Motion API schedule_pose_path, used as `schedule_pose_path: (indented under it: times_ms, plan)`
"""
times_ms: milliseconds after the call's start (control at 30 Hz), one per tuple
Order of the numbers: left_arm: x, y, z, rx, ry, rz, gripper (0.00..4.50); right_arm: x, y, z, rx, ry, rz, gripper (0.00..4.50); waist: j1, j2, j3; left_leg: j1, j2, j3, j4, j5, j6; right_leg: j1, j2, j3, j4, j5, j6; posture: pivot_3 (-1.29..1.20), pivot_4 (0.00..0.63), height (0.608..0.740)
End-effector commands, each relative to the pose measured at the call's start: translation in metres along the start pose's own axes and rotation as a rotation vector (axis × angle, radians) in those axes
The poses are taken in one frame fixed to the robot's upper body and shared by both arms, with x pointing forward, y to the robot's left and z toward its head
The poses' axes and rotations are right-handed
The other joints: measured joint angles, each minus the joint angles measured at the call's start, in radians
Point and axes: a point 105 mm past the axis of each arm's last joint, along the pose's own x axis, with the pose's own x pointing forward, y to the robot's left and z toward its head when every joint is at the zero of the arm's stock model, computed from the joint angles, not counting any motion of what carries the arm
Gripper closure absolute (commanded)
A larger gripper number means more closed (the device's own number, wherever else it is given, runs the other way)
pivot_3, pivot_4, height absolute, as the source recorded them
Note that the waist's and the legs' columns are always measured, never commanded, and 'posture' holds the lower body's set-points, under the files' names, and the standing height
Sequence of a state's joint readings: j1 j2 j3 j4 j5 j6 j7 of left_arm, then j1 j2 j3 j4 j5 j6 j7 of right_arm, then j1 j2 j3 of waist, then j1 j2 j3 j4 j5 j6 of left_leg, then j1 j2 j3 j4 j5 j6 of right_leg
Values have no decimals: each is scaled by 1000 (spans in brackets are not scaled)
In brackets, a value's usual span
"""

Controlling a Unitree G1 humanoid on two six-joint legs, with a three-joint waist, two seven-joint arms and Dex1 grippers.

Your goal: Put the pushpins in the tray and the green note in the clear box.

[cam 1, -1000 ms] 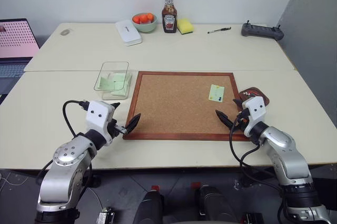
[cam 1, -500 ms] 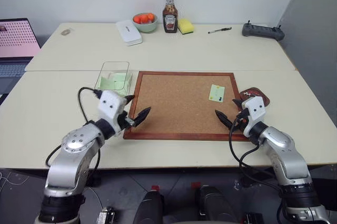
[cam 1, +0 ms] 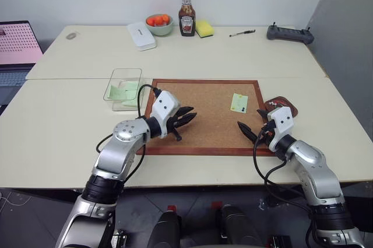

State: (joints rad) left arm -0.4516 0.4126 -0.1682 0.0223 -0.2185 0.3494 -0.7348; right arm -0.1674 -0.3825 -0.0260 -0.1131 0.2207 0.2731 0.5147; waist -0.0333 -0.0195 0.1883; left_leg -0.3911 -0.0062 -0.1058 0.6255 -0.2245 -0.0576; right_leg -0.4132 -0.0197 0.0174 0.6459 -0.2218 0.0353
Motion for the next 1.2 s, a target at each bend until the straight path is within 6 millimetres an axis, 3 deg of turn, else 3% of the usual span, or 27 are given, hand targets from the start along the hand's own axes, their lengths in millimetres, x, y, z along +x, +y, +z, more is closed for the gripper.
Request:
schedule_pose_path:
  times_ms: [33, 533, 1200]
  plan:
    - [8, 1, -1, 13, -17, -8, 4479, -2, -2, 16, -17, -59, -13, 0, 1, 0, 0, 0, 0, 0, 0, 0, 0, 0, 0, 0, 0, 0, 0, 0, 150, 740]
    - [15, 1, -42, -58, 34, -7, 4479, 8, 4, 36, -18, -94, 24, 0, 2, 0, 0, 1, -1, 0, 0, 0, 0, 1, 0, 0, 0, 0, 0, 0, 150, 740]
    - [14, -11, -55, -104, 51, -46, 4479, 92, -48, 37, -24, 92, -133, 0, 1, 2, -1, 7, -1, 0, -1, 0, 0, 7, -1, 0, 0, 0, 0, 0, 150, 740]
